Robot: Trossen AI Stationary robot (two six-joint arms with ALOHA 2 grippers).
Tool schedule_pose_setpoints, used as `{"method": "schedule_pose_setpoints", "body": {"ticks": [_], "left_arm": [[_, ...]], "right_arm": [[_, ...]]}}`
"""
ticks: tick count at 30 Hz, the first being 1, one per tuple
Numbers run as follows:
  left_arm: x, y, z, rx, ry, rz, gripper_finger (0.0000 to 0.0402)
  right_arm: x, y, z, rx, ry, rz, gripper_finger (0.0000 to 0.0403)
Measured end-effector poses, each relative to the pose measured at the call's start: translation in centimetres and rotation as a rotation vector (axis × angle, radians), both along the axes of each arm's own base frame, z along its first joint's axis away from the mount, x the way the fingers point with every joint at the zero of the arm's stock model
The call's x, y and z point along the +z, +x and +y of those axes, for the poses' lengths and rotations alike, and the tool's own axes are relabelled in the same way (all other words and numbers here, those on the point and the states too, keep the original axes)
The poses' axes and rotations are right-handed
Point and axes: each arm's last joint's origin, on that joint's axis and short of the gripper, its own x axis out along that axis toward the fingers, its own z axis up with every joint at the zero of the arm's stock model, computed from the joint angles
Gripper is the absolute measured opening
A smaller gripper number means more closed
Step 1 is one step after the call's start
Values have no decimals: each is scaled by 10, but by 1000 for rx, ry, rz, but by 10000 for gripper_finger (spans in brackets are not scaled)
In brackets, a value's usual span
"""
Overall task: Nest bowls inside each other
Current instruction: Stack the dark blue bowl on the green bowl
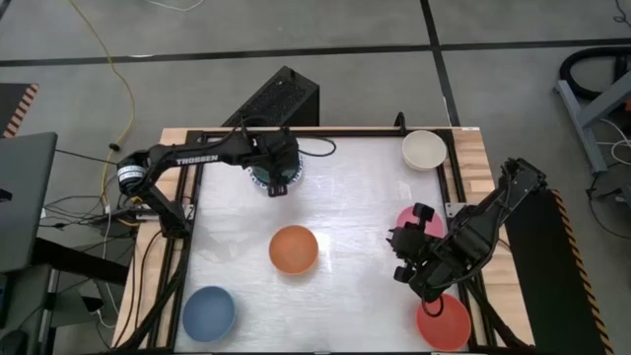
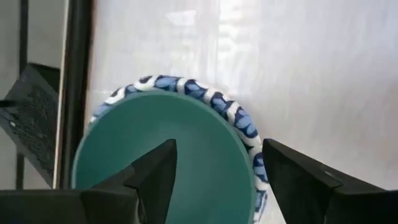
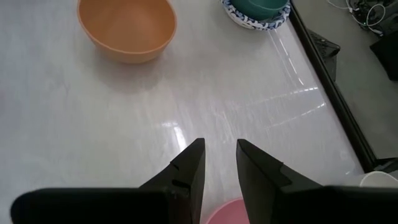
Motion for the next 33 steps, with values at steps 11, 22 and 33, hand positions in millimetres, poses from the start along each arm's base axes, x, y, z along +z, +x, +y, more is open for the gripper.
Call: {"method": "schedule_pose_setpoints", "body": {"ticks": [11,22,33], "left_arm": [[85,5,-40,-178,32,-447,226],[161,-54,-78,-403,-235,-836,226],[153,-91,-166,-518,-190,-787,226]], "right_arm": [[-12,1,-3,16,-155,-17,113],[-16,-2,-2,40,-310,-81,113],[9,-6,-18,65,-229,-170,113]]}}
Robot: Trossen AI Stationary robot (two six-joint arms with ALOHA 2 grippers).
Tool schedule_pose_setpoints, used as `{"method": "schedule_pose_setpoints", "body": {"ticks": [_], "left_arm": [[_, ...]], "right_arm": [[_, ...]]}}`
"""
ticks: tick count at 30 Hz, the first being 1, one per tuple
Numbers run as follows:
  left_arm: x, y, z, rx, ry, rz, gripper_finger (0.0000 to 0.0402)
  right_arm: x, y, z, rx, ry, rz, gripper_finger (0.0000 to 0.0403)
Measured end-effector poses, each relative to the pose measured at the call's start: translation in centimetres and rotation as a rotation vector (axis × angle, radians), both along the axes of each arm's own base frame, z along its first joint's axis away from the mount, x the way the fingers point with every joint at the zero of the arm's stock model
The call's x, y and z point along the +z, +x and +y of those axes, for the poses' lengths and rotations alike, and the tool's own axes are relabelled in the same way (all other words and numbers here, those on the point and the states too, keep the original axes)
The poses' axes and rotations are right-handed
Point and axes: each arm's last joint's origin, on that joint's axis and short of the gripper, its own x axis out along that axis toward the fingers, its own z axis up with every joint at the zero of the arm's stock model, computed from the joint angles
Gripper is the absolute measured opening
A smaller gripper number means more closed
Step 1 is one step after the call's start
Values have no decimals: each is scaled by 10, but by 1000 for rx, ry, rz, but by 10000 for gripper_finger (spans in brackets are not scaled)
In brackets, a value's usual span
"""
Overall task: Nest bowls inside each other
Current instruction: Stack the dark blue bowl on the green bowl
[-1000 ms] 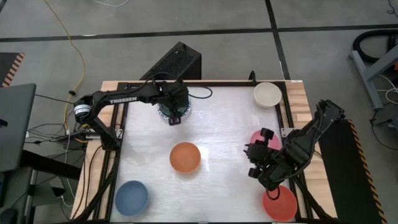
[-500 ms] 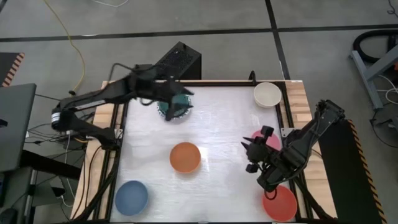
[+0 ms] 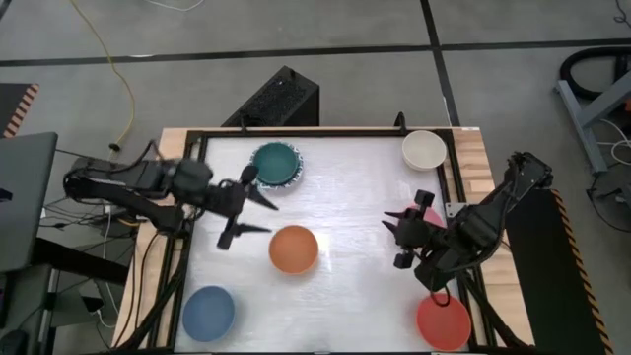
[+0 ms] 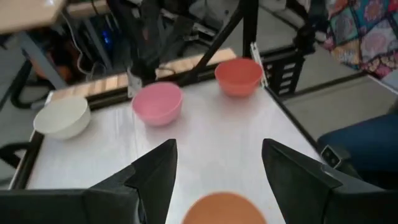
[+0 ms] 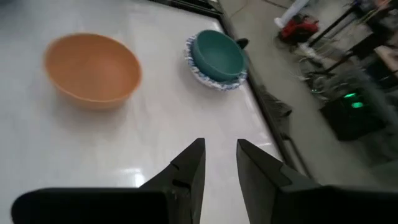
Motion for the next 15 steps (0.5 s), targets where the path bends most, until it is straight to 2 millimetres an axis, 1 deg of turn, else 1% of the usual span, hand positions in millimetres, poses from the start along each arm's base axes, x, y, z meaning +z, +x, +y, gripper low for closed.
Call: {"method": "schedule_pose_setpoints", "body": {"ticks": [1,4,7,11,15], "left_arm": [[-7,-3,-4,10,-1,-14,226],[-35,-11,-14,57,-18,2,226],[-57,-20,-20,115,-98,11,226],[-77,-28,-30,173,-213,113,226],[-90,-33,-45,186,-205,234,226]], "right_arm": [[2,-2,-1,7,20,-6,113],[8,-9,-2,36,72,-25,113],[12,-15,0,60,122,-41,113],[11,-20,7,69,172,-62,113],[2,-22,12,87,166,-50,113]]}}
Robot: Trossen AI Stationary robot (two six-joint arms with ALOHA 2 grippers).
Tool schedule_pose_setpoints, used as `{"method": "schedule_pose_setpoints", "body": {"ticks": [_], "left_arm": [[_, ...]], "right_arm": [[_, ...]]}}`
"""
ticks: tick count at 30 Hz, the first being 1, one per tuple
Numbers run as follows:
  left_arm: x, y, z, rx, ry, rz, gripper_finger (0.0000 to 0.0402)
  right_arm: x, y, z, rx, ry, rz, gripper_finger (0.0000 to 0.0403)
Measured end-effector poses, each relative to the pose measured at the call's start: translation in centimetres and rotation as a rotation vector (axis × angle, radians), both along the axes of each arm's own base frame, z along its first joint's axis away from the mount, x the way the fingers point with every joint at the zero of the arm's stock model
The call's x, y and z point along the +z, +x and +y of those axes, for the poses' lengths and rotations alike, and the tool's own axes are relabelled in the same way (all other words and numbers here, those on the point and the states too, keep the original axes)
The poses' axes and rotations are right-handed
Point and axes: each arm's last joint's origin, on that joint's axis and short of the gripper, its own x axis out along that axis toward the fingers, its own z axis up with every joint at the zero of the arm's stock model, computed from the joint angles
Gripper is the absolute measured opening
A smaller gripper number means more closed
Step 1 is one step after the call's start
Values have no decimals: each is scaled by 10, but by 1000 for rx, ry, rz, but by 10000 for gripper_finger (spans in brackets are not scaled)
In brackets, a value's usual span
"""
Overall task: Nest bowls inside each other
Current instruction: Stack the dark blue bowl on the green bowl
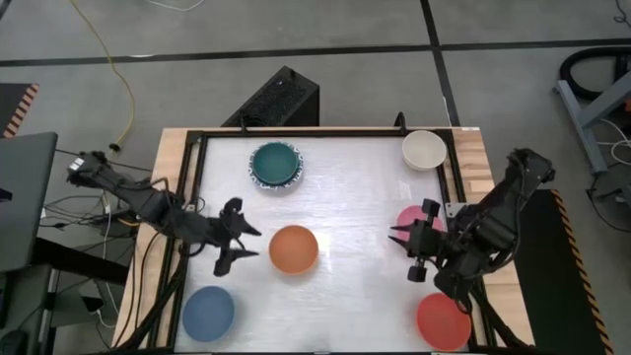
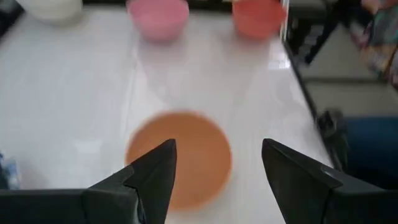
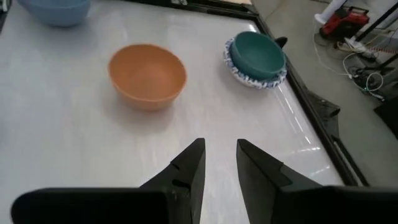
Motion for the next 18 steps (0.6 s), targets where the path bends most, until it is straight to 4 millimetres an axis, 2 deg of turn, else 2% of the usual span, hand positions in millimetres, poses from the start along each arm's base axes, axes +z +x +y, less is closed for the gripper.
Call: {"method": "schedule_pose_setpoints", "body": {"ticks": [8,11,18], "left_arm": [[-42,-6,-19,69,-18,385,226],[-56,-10,-28,63,25,511,226],[-77,-15,-53,-50,49,689,226]], "right_arm": [[-23,1,1,-36,4,20,113],[-25,1,1,-36,5,19,113],[-24,2,2,-36,17,9,113]]}}
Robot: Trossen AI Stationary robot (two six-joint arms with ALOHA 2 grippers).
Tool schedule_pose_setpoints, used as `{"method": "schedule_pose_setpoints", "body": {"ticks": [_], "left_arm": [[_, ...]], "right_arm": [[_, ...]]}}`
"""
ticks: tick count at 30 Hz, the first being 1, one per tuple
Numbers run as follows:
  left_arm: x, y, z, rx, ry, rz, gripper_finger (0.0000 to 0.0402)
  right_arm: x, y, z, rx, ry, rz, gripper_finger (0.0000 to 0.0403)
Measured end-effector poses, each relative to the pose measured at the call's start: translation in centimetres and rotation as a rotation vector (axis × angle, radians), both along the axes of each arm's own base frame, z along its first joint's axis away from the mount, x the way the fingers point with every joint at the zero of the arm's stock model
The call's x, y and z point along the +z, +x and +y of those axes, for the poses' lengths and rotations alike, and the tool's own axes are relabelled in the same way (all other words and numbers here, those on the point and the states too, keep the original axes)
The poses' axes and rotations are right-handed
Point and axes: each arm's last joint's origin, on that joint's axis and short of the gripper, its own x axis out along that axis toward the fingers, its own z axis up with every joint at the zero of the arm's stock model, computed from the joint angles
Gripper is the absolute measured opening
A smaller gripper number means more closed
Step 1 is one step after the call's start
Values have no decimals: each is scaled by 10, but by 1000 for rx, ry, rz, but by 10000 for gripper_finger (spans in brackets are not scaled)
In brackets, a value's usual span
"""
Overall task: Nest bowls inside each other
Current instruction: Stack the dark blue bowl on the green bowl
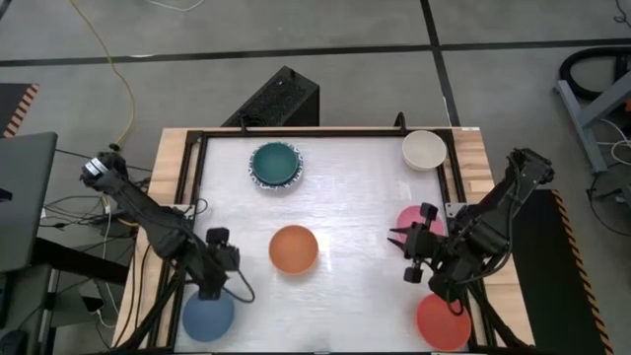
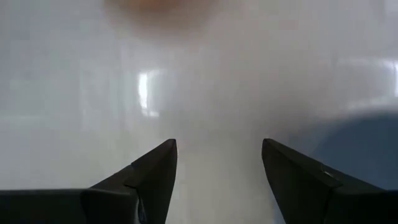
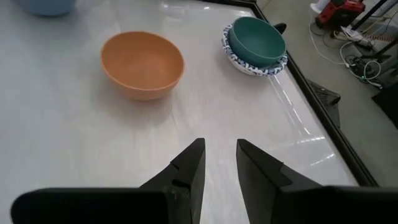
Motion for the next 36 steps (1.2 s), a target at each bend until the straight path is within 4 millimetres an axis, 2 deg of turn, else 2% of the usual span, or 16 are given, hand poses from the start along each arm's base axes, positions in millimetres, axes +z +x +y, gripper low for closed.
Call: {"method": "schedule_pose_setpoints", "body": {"ticks": [8,16,26,30,36], "left_arm": [[-14,-11,-26,-50,-27,98,226],[-14,-20,-34,-56,-64,130,226],[-45,-28,-30,-56,-85,201,222],[-48,-29,-27,-17,-75,219,185],[-48,-28,-26,40,-51,182,75]], "right_arm": [[0,1,0,-3,6,-7,113],[1,3,-1,-11,15,-15,113],[1,4,-1,-16,20,-20,113],[1,4,-1,-16,20,-20,113],[2,5,0,-16,31,-30,113]]}}
